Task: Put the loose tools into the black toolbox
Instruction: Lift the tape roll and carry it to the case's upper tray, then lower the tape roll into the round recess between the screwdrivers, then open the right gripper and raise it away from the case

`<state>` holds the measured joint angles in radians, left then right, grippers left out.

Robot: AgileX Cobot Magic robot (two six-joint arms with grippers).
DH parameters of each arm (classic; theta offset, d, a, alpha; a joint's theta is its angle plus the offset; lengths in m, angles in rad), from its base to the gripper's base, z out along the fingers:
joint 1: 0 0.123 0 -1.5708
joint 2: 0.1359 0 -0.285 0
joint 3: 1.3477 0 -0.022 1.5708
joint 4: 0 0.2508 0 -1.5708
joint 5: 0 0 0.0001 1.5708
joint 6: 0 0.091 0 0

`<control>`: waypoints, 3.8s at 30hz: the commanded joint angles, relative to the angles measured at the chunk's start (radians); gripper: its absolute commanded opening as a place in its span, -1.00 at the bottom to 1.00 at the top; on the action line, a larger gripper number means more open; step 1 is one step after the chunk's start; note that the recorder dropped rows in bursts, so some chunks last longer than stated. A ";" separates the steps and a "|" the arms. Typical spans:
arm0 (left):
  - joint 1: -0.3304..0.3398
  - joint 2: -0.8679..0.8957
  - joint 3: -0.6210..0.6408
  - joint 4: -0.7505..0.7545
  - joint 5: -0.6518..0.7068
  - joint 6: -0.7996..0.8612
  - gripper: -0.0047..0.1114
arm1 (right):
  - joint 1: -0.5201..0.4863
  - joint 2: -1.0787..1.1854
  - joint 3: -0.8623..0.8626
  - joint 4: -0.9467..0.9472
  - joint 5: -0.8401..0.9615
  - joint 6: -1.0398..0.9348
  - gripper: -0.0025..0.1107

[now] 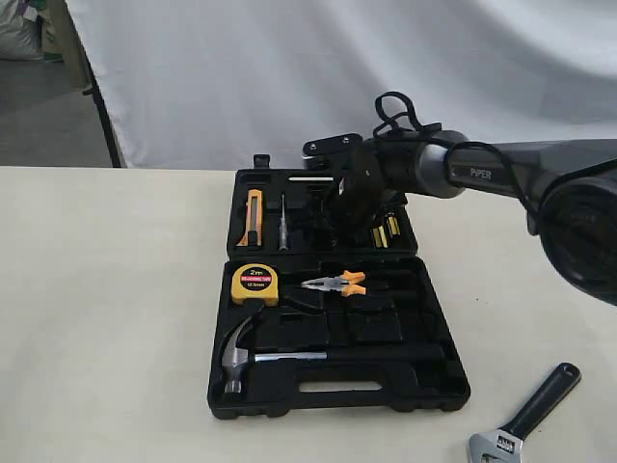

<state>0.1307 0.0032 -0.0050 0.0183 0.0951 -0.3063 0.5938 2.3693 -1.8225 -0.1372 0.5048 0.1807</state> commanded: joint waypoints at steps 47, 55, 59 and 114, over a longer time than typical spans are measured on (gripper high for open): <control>0.025 -0.003 -0.003 0.004 -0.007 -0.005 -0.91 | 0.016 0.005 -0.019 0.042 0.028 -0.049 0.65; 0.025 -0.003 -0.003 0.004 -0.007 -0.005 -0.91 | 0.016 -0.039 -0.072 0.042 0.023 -0.104 0.64; 0.025 -0.003 -0.003 0.004 -0.007 -0.005 -0.91 | 0.009 -0.006 -0.072 0.036 0.017 -0.120 -0.09; 0.025 -0.003 -0.003 0.004 -0.007 -0.005 -0.91 | 0.045 -0.169 -0.072 -0.009 0.259 -0.197 -0.96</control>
<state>0.1307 0.0032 -0.0050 0.0183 0.0951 -0.3063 0.6406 2.2714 -1.8982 -0.1085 0.7028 -0.0070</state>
